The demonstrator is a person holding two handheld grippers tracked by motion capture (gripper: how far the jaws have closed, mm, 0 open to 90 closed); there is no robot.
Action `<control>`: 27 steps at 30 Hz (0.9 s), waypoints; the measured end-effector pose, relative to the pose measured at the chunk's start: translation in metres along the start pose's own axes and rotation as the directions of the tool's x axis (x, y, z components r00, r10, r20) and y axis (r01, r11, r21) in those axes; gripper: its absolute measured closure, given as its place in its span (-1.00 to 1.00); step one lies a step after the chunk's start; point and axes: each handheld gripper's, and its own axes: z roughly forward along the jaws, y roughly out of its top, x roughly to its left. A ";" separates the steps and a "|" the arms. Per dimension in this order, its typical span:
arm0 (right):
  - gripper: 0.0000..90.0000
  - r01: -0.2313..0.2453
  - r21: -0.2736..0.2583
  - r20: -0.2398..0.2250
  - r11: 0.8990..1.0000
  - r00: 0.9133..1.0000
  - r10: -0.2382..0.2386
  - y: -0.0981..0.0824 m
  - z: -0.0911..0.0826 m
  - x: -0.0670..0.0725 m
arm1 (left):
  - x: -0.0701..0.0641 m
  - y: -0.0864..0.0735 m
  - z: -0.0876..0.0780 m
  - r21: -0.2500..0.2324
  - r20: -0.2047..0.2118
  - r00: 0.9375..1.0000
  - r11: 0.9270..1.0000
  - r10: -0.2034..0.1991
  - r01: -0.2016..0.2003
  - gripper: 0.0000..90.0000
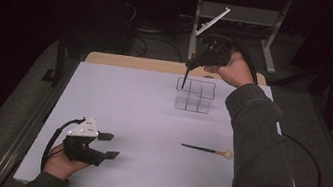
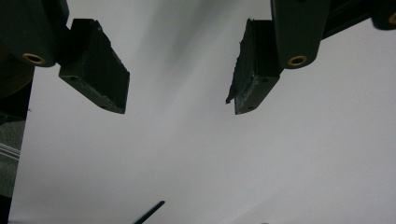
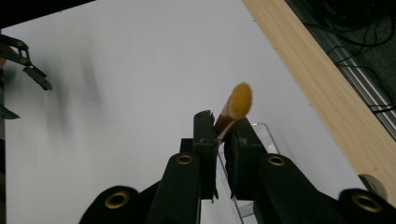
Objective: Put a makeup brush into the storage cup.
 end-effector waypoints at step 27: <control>0.84 -0.065 0.014 0.066 0.998 0.996 0.064 -0.003 0.011 -0.023 | 0.000 -0.002 -0.003 -0.011 -0.004 1.000 1.000 -0.023 0.023 -0.23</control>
